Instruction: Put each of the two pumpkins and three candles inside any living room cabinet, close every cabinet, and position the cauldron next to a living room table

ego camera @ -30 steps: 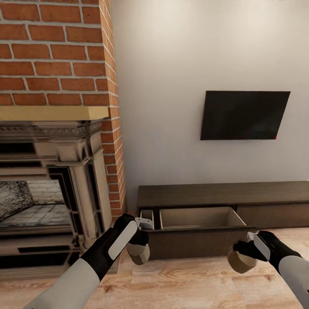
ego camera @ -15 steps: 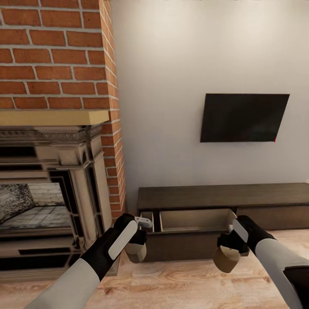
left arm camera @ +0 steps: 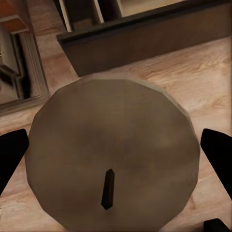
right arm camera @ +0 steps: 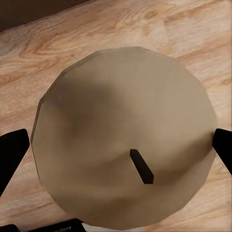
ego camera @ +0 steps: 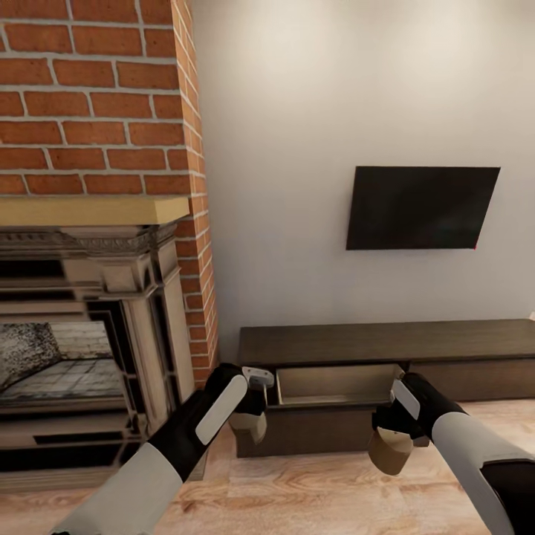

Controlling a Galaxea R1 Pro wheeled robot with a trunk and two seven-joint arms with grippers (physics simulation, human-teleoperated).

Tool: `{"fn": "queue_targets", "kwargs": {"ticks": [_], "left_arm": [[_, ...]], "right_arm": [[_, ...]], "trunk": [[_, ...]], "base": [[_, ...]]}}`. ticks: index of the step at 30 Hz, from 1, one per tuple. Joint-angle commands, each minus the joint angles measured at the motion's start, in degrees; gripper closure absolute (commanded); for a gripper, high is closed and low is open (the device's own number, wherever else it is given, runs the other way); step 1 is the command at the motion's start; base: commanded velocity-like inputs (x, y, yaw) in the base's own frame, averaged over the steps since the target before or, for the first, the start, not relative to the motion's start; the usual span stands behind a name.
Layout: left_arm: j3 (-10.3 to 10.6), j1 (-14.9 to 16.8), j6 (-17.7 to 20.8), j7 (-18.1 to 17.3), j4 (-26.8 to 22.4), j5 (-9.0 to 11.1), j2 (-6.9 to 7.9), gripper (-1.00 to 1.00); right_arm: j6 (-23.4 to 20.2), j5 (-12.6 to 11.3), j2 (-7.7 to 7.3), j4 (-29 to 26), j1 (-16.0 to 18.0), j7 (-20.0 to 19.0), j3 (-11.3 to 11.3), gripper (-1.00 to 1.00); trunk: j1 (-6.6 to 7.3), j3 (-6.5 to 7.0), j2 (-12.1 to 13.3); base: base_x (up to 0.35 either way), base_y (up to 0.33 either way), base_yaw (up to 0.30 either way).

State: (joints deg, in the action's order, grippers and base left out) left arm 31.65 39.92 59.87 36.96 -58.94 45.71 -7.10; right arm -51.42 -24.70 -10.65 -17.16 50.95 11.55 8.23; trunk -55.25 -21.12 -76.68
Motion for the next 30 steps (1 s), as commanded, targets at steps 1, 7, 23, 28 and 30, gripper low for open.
{"fn": "queue_targets", "kwargs": {"ticks": [1, 7, 23, 28, 30], "left_arm": [[0.08, 0.44, 0.13, 0.66, 0.22, 0.59, -0.01, 1.00], [0.07, 1.03, 0.13, 0.73, -0.29, 0.68, -0.07, 1.00], [0.08, 1.15, 0.13, 1.17, -0.49, 0.32, -0.17, 1.00], [0.08, 1.17, 0.13, 1.18, -0.47, 0.28, -0.19, 1.00], [0.08, 1.18, 0.13, 1.18, -0.47, 0.28, -0.20, 1.00]], "right_arm": [[-0.25, -0.25, 0.26, -0.11, 0.02, 0.51, 0.46, 1.00], [0.03, -0.25, 0.73, -0.15, 0.03, 0.65, 0.51, 1.00], [0.45, -0.40, 0.80, -1.24, 0.03, -0.19, 0.60, 1.00], [0.45, -0.43, 0.92, -2.16, 0.03, -0.19, 0.69, 1.00], [0.45, -0.43, 1.15, -2.31, 0.03, -0.18, 0.72, 1.00]], "trunk": [[0.22, 0.11, 0.37], [0.44, 0.29, 0.77], [0.44, 0.29, 0.77], [0.44, 0.29, 0.77], [0.44, 0.29, 0.77]], "base": [[0.000, 0.000, 0.000], [0.000, 0.000, 0.000], [0.177, -0.133, -0.088], [0.244, -0.228, -0.032], [0.234, -0.238, -0.007]]}}
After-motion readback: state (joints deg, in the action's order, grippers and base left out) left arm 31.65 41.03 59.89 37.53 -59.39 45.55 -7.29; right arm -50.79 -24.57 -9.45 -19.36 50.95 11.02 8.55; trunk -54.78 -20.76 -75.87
